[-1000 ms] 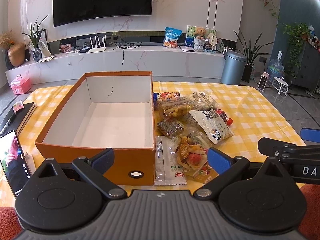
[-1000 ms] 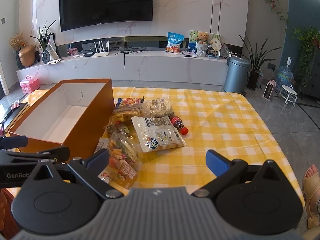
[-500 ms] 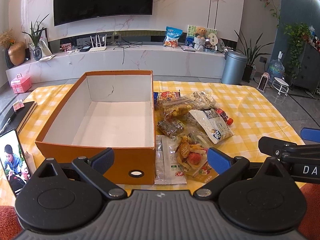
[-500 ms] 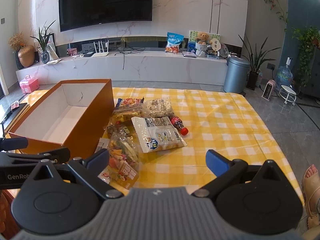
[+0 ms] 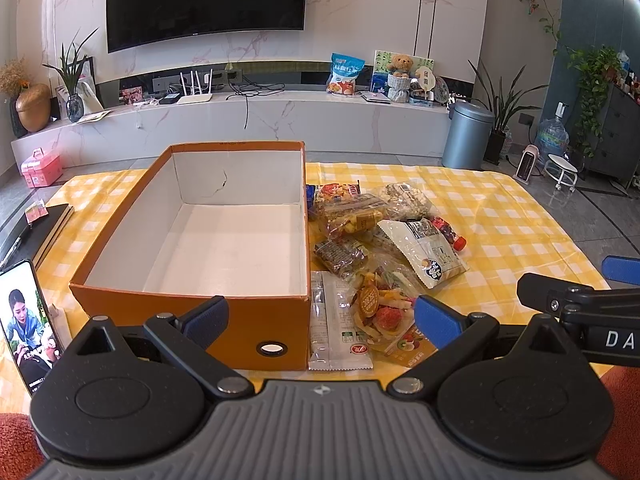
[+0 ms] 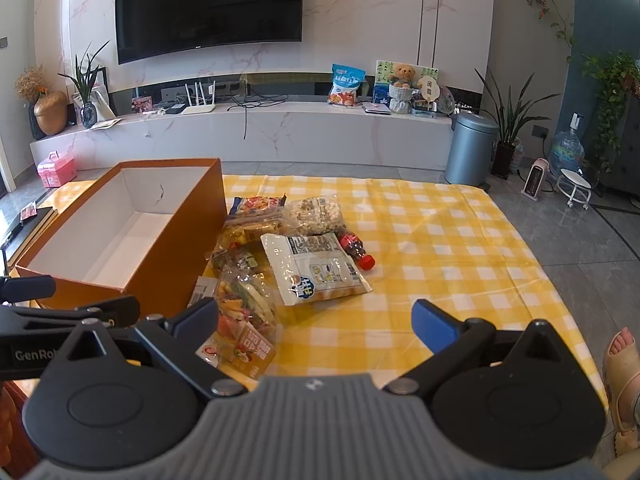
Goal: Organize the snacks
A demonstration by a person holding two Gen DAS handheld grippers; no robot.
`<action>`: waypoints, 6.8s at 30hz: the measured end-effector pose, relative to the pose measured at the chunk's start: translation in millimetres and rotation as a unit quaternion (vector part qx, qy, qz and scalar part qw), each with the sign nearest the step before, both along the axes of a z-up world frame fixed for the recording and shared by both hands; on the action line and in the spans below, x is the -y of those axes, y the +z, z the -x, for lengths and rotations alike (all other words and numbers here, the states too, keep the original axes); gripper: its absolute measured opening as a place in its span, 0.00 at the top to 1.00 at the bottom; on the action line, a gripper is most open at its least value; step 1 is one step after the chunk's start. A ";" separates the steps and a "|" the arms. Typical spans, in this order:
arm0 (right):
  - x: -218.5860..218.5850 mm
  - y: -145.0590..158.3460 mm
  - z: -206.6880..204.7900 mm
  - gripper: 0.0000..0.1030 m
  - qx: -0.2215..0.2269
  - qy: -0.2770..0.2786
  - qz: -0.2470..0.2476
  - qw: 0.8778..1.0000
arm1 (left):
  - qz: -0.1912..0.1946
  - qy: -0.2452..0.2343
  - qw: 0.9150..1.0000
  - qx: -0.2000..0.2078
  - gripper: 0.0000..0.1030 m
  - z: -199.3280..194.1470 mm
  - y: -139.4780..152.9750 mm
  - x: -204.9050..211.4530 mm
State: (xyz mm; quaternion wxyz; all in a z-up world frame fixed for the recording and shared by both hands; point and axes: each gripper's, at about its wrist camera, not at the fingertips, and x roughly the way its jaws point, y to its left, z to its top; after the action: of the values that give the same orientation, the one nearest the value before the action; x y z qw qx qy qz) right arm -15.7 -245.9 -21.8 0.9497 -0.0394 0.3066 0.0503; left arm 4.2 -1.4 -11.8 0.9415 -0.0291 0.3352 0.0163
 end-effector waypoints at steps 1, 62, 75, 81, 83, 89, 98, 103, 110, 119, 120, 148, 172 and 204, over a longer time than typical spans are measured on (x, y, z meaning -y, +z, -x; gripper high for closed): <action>0.2 0.0 0.0 0.03 0.000 0.000 0.000 1.000 | 0.000 0.000 1.000 0.000 0.00 0.1 -0.2 -0.1; 70.4 -76.3 -107.3 0.61 -0.085 -0.009 -0.103 0.991 | 0.039 -0.018 0.994 -0.102 0.18 -92.6 -60.9 62.5; 75.6 -80.3 -113.3 0.58 -0.099 -0.015 -0.124 0.987 | -0.077 -0.033 0.987 -0.137 0.19 -110.2 -88.8 90.0; 64.4 -85.8 -117.3 0.51 -0.116 0.010 -0.112 0.987 | -0.095 -0.064 0.987 -0.114 0.37 -108.5 -84.3 87.1; 60.8 -88.3 -119.2 0.51 -0.125 0.020 -0.116 0.985 | -0.095 -0.060 0.988 -0.101 0.39 -109.3 -78.8 81.9; 53.3 -89.5 -131.0 0.51 -0.133 0.025 -0.121 0.983 | -0.075 -0.046 0.991 -0.098 0.40 -117.2 -69.2 66.0; 38.2 -102.5 -169.2 0.51 -0.194 0.043 -0.187 0.962 | -0.032 -0.080 0.993 -0.076 0.40 -110.9 -66.9 55.3; 31.6 -113.1 -182.2 0.52 -0.216 0.022 -0.199 0.956 | -0.030 -0.084 0.993 -0.081 0.40 -116.1 -71.1 54.9; 42.4 -116.5 -178.9 1.00 -0.213 -0.012 -0.220 0.952 | -0.018 -0.088 0.992 -0.085 0.40 -118.0 -73.2 51.7; 81.0 -102.2 -144.8 1.00 -0.189 -0.068 -0.184 0.962 | -0.007 -0.094 0.992 -0.089 0.40 -120.4 -76.4 49.7; 84.6 -100.6 -140.4 1.00 -0.194 -0.068 -0.183 0.961 | -0.006 -0.095 0.991 -0.090 0.40 -120.8 -77.1 49.3; 121.0 -118.8 -164.2 0.38 -0.203 -0.204 -0.192 0.938 | 0.009 -0.101 0.990 -0.098 0.40 -124.2 -80.4 51.1; 96.1 -102.0 -144.9 1.00 -0.146 -0.115 -0.220 0.958 | 0.007 -0.105 0.990 -0.090 0.40 -112.9 -59.7 61.0; -34.7 83.1 -80.3 1.00 0.014 0.119 -0.169 0.978 | 0.010 -0.074 0.997 -0.001 0.40 -76.0 78.4 -66.9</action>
State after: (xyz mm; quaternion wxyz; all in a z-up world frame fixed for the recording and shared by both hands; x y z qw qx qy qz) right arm 64.6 -211.1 61.3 0.9340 0.0851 0.2731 0.2140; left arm 80.2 65.5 66.6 0.9394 -0.0132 0.3379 -0.0565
